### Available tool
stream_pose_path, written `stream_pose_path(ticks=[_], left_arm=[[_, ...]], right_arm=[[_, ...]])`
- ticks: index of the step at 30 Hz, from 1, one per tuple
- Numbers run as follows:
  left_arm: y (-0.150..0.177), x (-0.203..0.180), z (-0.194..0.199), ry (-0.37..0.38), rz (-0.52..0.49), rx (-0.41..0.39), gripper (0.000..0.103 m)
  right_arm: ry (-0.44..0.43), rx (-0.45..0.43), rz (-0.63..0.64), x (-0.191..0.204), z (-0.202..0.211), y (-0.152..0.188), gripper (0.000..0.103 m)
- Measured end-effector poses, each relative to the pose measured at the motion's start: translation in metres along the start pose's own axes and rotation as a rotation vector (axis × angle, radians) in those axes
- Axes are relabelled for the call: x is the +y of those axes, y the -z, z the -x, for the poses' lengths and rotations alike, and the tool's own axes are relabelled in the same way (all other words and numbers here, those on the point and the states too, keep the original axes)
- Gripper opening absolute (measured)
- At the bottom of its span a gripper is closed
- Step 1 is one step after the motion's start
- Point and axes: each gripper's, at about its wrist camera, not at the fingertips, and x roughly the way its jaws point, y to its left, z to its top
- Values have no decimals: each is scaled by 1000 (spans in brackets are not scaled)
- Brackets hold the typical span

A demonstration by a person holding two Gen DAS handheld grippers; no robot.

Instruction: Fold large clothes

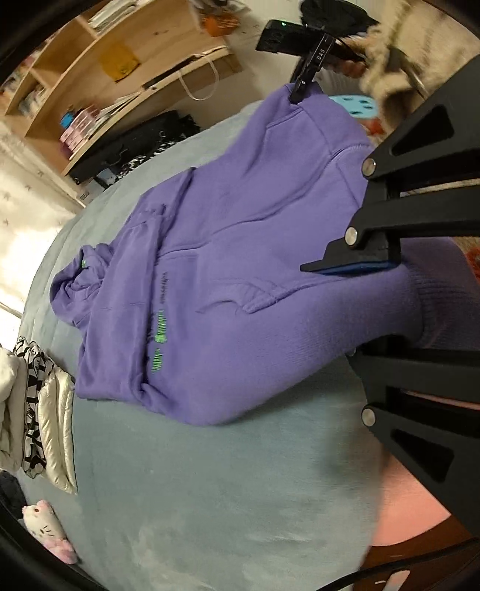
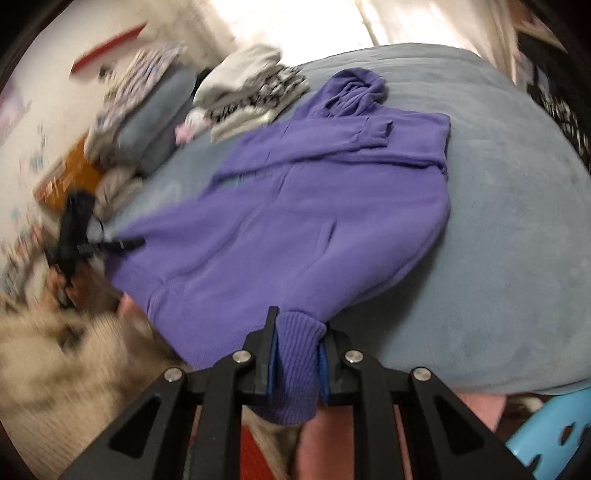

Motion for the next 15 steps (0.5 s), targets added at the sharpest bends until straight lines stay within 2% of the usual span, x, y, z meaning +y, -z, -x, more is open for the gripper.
stream_pose_path(ticks=[2, 8, 12, 14, 15], left_arm=[[-24, 1, -2, 17, 15, -19, 16], [-122, 3, -26, 43, 30, -93, 23], [-193, 18, -63, 92, 132, -111, 29], [-220, 27, -83, 115, 174, -118, 34], [-230, 32, -92, 119, 204, -130, 44]], right_arm=[[-25, -33, -56, -9, -2, -22, 17], [-73, -126, -207, -49, -27, -109, 18], [-81, -183, -294, -82, -56, -169, 20], [-62, -204, -342, -97, -73, -203, 21], [-52, -206, -362, -105, -84, -218, 23]])
